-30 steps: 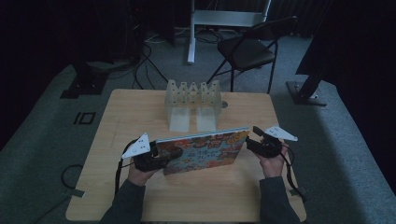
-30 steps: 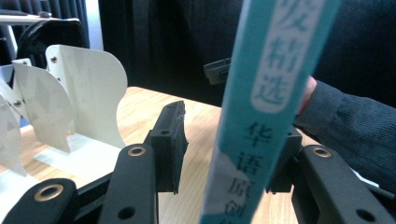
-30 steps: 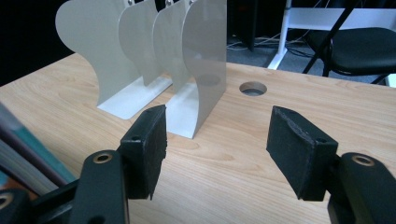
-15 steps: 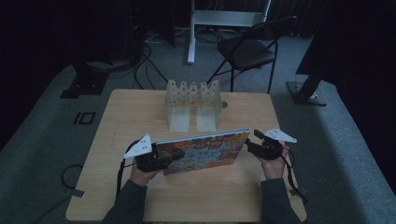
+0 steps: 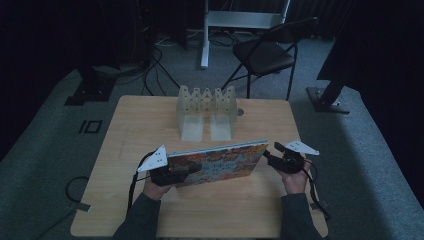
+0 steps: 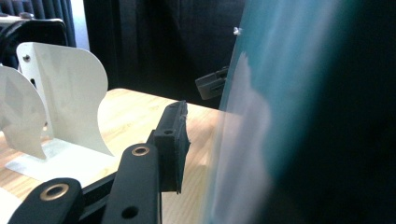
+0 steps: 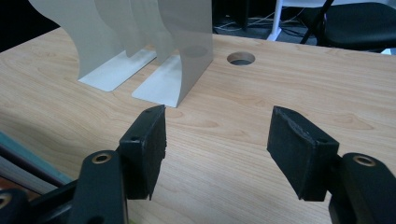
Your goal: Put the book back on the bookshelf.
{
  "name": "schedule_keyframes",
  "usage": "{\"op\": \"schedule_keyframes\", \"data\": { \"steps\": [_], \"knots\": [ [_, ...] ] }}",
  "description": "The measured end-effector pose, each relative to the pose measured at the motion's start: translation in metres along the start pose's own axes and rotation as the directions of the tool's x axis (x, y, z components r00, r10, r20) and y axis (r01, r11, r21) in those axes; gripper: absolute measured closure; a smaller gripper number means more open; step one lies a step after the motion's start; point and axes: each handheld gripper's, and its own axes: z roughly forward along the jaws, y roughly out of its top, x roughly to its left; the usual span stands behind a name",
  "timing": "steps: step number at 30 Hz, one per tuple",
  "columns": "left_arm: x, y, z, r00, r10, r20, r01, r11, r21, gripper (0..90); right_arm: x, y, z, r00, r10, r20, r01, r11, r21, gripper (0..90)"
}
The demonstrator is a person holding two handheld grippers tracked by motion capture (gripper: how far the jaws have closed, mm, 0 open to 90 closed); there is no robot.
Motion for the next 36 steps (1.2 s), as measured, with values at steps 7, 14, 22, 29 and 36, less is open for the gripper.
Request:
{"op": "schedule_keyframes", "data": {
  "steps": [7,14,22,29,36],
  "knots": [
    [-0.001,-0.001,0.000,0.9996,0.027,-0.010,-0.027,0.9996,-0.010,59.3,-0.001,-0.002,0.002,1.0000,0.004,-0.002,-0.004,1.000,0.008,37.0],
    [-0.001,-0.003,0.000,0.9983,0.049,-0.030,-0.050,0.9984,-0.027,60.2,-0.003,-0.006,0.004,1.0000,0.006,0.000,-0.006,1.000,0.019,37.0],
    [-0.002,-0.004,0.000,0.9978,0.057,-0.035,-0.058,0.9978,-0.033,60.3,-0.004,-0.009,0.005,1.0000,0.009,0.001,-0.009,1.000,0.030,37.0],
    [0.000,-0.008,0.001,0.9992,0.020,-0.033,-0.021,0.9995,-0.025,57.6,-0.005,-0.010,0.005,1.0000,0.009,0.001,-0.009,0.999,0.033,37.0],
    [0.000,-0.009,0.002,0.9992,0.029,-0.028,-0.029,0.9994,-0.020,57.2,-0.005,-0.011,0.006,1.0000,0.009,-0.001,-0.009,0.999,0.038,36.9]
  ]
}}
